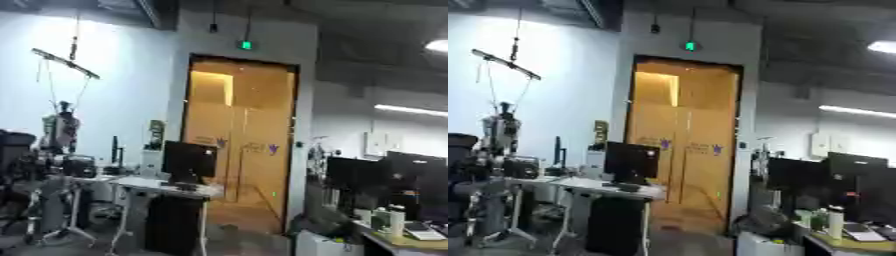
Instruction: Pick up objects on the table and place them in the box.
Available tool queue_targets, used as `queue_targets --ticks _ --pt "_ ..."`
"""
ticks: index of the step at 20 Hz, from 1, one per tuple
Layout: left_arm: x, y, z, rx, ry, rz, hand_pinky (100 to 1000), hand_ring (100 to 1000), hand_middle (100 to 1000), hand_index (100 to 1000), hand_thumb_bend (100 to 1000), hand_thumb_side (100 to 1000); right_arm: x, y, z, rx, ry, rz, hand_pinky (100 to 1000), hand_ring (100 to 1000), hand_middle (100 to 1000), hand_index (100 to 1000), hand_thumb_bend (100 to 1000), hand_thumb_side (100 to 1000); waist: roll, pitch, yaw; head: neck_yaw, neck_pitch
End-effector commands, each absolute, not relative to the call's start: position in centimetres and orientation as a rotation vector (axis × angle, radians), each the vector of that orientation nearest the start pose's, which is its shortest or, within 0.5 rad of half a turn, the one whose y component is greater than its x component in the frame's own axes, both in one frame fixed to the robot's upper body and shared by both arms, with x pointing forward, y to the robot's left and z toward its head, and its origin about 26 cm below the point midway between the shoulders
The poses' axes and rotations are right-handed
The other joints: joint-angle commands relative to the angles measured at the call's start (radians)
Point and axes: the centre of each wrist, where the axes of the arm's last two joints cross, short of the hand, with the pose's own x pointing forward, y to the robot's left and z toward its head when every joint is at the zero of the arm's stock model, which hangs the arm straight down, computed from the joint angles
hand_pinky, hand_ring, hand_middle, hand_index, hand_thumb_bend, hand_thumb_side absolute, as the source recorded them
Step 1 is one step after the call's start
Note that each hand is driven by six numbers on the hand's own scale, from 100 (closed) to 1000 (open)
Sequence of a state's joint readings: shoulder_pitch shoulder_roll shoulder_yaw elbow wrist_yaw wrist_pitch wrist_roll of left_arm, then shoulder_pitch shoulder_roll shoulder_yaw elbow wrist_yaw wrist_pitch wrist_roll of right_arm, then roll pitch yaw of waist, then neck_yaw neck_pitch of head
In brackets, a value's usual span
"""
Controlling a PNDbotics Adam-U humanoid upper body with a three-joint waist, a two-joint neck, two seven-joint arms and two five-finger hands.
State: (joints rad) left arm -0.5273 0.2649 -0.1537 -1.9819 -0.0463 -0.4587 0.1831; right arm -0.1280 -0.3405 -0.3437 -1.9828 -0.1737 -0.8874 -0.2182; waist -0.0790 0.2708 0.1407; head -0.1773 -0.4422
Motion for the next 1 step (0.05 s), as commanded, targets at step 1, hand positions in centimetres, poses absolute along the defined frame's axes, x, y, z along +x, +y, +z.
queue_targets --ticks 1 --pt "30.77 19.03 24.95 0.129 3.274 0.433 566 715 769 855 100 649 26.36 -36.82 18.93 0.4 3.129 0.105 795 771 804 844 138 766 0.008 -0.023 -0.007 -0.001 0.014"
